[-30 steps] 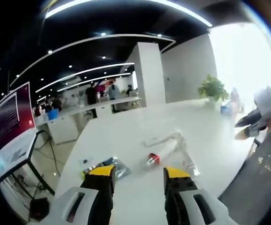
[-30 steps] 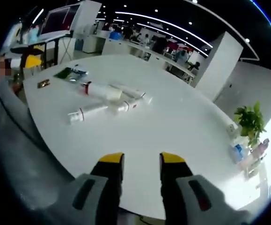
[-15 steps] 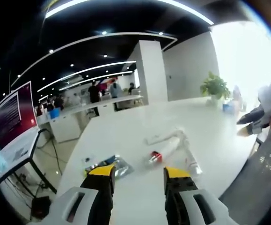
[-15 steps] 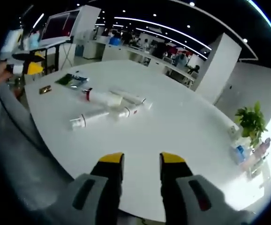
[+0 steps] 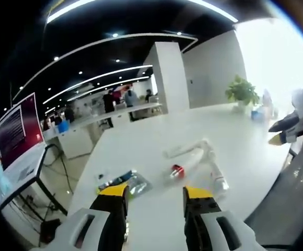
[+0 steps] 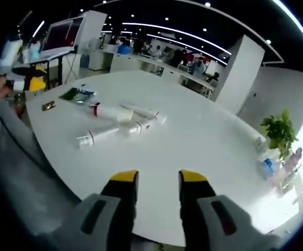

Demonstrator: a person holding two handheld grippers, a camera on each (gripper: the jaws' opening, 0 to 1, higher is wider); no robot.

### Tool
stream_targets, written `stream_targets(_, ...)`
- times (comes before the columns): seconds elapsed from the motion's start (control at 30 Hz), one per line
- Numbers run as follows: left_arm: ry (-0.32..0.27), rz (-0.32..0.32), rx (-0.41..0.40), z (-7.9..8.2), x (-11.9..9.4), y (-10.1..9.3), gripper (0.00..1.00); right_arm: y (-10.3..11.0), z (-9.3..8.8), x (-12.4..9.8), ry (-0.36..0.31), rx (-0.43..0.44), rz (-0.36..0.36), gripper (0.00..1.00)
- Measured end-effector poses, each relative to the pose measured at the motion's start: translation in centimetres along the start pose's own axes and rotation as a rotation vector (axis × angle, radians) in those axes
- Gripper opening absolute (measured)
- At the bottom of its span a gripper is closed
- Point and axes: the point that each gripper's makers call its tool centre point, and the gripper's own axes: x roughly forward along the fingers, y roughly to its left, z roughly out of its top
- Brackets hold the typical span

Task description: Arrange the skincare products in the storage area until every visible bottle or jar stands upright without overlapping.

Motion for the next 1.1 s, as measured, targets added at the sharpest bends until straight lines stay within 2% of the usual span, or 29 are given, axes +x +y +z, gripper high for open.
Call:
stream_targets(0.6, 0.007, 0.003, -0.004, -0.1, 0.0, 0.2, 0.43, -0.1, 0.5, 0.0, -0.019, 0.014, 0.0, 0.32)
stream_targets(0.8, 0.005, -0.016, -0.006, 0.0, 0.2, -0.1, 0.43, -0.1, 0.5, -0.1, -0.019, 0.008, -0.008, 0.32)
stream_targets(1.1, 0.014, -0.001, 0.024, 0.0, 0.3, -0.2, 0.43, -0.3, 1.4, -0.6, -0.085, 0.084, 0.023, 0.32)
